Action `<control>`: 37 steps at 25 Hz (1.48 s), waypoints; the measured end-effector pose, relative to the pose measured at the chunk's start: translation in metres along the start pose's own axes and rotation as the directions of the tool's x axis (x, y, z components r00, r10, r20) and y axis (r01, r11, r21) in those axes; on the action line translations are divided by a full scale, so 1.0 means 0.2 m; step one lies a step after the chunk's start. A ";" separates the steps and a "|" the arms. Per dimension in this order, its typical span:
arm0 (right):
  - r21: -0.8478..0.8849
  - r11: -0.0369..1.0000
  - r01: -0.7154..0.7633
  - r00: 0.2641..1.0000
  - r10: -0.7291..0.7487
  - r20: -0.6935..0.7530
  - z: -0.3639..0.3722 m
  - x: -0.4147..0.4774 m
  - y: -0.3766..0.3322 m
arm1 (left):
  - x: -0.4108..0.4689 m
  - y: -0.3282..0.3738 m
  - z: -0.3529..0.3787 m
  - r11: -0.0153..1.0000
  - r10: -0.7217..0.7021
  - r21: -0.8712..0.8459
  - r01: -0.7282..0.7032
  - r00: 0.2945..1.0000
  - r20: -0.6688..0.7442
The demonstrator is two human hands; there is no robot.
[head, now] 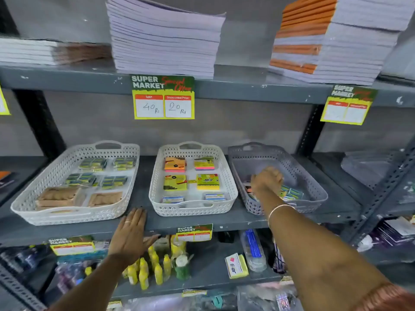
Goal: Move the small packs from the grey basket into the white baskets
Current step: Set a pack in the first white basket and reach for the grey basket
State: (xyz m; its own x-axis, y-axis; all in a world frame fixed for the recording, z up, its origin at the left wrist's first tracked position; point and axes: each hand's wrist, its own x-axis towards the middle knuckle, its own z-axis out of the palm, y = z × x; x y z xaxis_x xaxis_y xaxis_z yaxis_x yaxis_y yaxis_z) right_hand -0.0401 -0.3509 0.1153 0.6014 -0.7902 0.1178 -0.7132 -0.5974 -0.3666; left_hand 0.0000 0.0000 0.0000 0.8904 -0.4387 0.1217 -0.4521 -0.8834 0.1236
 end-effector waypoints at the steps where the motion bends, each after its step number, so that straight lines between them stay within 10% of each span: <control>1: -0.034 0.999 -0.025 0.999 0.026 0.031 0.01 0.04 0.02 | 0.02 0.00 0.02 1.000 -0.002 -0.006 0.002 1.000 0.001; 14: 0.017 0.989 -0.147 0.989 0.146 0.037 0.23 0.29 0.08 | 0.05 0.04 0.06 0.996 -0.080 0.034 0.082 0.996 -0.049; 23: 0.516 0.831 -0.208 0.962 0.270 -0.047 0.13 0.27 -0.40 | 0.06 0.03 0.08 0.998 -0.061 0.018 0.062 0.997 -0.043; 30: 0.639 0.743 0.201 0.958 -0.285 0.030 0.22 -0.16 -1.06 | -0.08 -0.15 -0.08 0.994 -0.024 0.091 0.052 0.958 -0.287; 37: 0.417 0.624 0.661 0.607 -0.771 0.193 0.57 -0.74 -1.41 | -0.13 -0.61 -0.28 0.950 -0.205 0.186 0.250 0.951 -0.233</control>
State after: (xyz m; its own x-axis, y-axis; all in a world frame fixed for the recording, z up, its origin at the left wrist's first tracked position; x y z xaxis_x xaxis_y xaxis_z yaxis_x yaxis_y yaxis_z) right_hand 0.1141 -0.0500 0.0961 0.9843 0.0075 0.1762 0.1024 -0.8378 -0.5362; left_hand 0.0293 0.1275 0.0366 0.9266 -0.1978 0.3198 -0.1968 -0.9798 -0.0356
